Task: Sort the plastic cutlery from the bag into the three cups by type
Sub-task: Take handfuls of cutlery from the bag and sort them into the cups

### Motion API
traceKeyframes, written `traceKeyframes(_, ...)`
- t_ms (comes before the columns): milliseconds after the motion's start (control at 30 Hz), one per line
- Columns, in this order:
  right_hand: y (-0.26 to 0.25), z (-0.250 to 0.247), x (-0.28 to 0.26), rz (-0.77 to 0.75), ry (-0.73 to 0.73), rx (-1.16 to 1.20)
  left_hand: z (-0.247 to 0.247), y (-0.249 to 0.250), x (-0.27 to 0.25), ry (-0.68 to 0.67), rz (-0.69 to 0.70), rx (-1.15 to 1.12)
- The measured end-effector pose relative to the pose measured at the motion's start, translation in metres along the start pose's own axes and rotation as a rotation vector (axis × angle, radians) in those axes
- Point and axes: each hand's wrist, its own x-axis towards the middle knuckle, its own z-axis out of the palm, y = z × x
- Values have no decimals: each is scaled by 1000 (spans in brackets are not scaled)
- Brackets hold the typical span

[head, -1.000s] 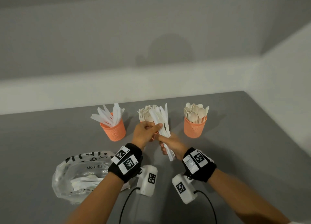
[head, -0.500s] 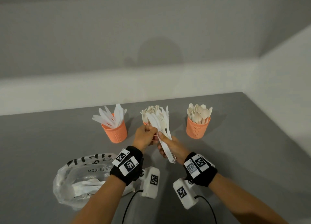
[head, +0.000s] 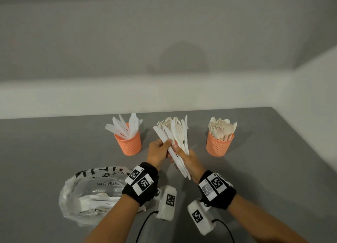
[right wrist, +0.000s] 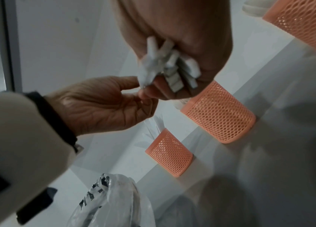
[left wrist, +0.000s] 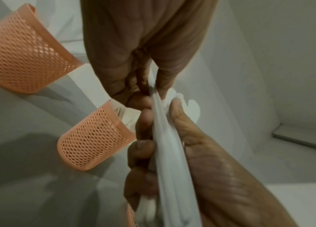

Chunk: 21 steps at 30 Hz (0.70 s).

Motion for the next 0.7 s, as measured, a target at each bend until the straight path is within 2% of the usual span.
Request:
traceKeyframes(133, 2, 2, 3, -4, 3, 9, 0, -2, 2, -2, -26, -60)
traceKeyframes(267, 2, -2, 3, -5, -25, 69, 4, 0, 0, -82, -40, -38)
traceKeyframes(367, 3, -7, 3, 38, -41, 78, 3, 0, 0, -93, -33, -25)
traceKeyframes(500, 3, -11, 1, 131, 14, 72, -1, 1, 2, -1, -1, -74)
traceKeyframes(633, 5, -15, 0, 204, 52, 38, -7, 8, 8, 51, -13, -252)
traceKeyframes(700, 6, -18, 0, 222, 47, 33, -11, 11, 9, 120, 24, -226)
